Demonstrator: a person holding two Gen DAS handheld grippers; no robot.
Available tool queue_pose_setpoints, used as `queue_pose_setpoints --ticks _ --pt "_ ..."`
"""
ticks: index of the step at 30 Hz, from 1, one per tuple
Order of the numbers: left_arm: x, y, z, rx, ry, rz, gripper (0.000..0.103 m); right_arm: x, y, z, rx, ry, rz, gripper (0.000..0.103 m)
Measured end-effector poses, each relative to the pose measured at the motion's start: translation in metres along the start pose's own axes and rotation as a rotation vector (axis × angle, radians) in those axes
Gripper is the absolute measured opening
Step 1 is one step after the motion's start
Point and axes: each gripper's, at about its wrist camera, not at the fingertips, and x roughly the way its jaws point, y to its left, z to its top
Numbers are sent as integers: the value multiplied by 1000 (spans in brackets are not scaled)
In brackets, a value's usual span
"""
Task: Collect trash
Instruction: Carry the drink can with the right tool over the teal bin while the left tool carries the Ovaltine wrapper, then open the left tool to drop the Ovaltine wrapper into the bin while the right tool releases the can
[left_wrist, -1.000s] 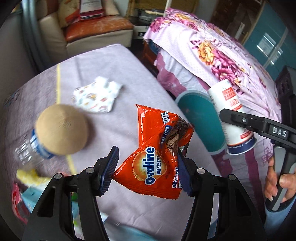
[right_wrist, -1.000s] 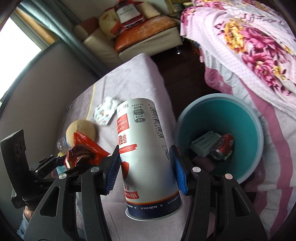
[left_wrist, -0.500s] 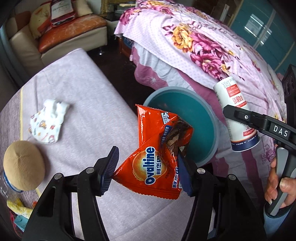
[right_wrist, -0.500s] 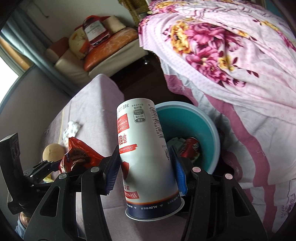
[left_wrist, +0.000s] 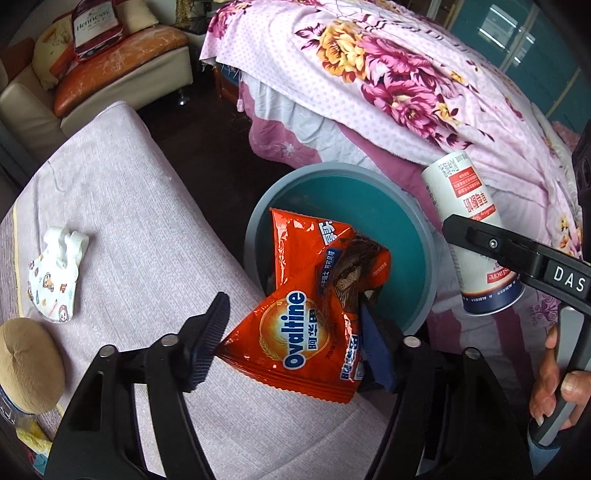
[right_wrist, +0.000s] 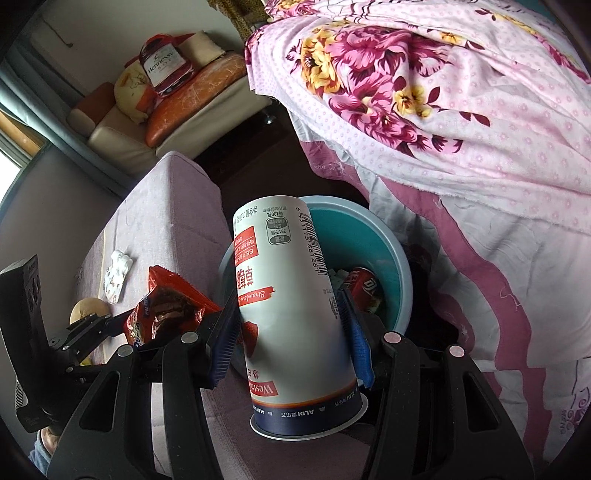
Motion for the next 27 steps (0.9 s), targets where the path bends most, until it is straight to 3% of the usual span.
queue_pose_setpoints --ticks 2,17,20,24,27 --pt "1 -1 0 1 -1 9 82 2 0 0 1 5 -5 50" --pt "-7 24 -19 -83 -4 -22 83 16 11 -1 -4 45 -27 50" --pt "-11 29 -24 -100 -8 -29 91 17 14 -3 -1 53 -30 52" --pt "-18 32 -28 -105 -24 -27 92 15 19 -4 -2 54 -39 69" --pt "-22 35 -33 -112 -29 -35 93 14 23 -5 -12 62 -46 74"
